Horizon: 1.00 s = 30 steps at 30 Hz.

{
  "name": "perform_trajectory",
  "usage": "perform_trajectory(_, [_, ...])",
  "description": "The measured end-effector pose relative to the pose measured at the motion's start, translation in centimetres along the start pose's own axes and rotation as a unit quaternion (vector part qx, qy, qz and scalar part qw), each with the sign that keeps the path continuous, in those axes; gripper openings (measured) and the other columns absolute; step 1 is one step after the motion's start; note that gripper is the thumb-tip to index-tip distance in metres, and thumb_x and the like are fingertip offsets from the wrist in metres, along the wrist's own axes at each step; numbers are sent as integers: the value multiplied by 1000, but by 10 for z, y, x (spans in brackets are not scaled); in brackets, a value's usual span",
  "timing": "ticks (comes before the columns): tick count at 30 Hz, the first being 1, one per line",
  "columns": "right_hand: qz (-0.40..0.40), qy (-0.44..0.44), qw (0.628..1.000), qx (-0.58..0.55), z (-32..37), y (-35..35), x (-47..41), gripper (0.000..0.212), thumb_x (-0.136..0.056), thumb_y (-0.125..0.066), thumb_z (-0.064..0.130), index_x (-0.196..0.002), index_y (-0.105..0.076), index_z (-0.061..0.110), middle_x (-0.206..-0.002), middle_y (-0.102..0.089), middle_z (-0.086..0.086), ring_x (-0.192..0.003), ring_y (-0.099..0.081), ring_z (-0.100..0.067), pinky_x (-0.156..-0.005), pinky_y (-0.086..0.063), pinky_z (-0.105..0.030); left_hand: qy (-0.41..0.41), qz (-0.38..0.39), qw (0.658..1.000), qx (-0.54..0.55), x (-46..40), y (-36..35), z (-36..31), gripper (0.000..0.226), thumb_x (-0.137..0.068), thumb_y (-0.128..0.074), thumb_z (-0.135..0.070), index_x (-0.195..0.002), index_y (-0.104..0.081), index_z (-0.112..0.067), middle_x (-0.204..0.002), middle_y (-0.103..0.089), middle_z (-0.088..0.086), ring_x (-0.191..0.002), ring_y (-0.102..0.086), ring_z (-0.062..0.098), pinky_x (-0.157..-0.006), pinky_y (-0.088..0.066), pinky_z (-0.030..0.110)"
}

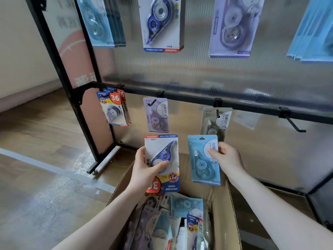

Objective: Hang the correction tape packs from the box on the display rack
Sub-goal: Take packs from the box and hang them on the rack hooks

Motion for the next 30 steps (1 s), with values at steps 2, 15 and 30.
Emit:
perform_trajectory(2, [-14, 4, 1000, -6, 8, 14, -4, 5, -87, -64, 12, -82, -64, 11, -87, -71, -1, -86, -67, -23, -76, -53, -44, -12, 2, 1000, 1, 1, -9, -9, 59, -70, -84, -13, -108, -46, -37, -110, -64, -2, -96, -67, 10, -81, -57, 33])
perform_trajectory(15, [-104, 29, 993, -45, 5, 125, 2, 13, -90, -60, 16, -86, -62, 3, -88, -69, -10, -80, -62, -23, -67, -43, -33, -65, 65, 996, -3, 19, -104, -56, 74, -74, -79, -16, -135, -37, -20, -119, -61, -2, -98, -66, 10, -73, -57, 22])
perform_trajectory(30, [-231, 69, 965, -102, -11, 218, -2, 37, -91, -57, 21, -80, -41, -11, -71, -39, -8, -64, -31, -15, -49, -21, -23, -54, 91, 994, 16, 43, -174, -55, 63, -77, -75, -8, -122, -39, -31, -104, -63, -9, -86, -68, 3, -63, -54, 19])
Point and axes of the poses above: each hand's wrist, its own x-axis away from the middle knuckle, its own y-axis out of the back of the hand, z = x × y, the point moved 7 cm from there along -x, towards the middle knuckle
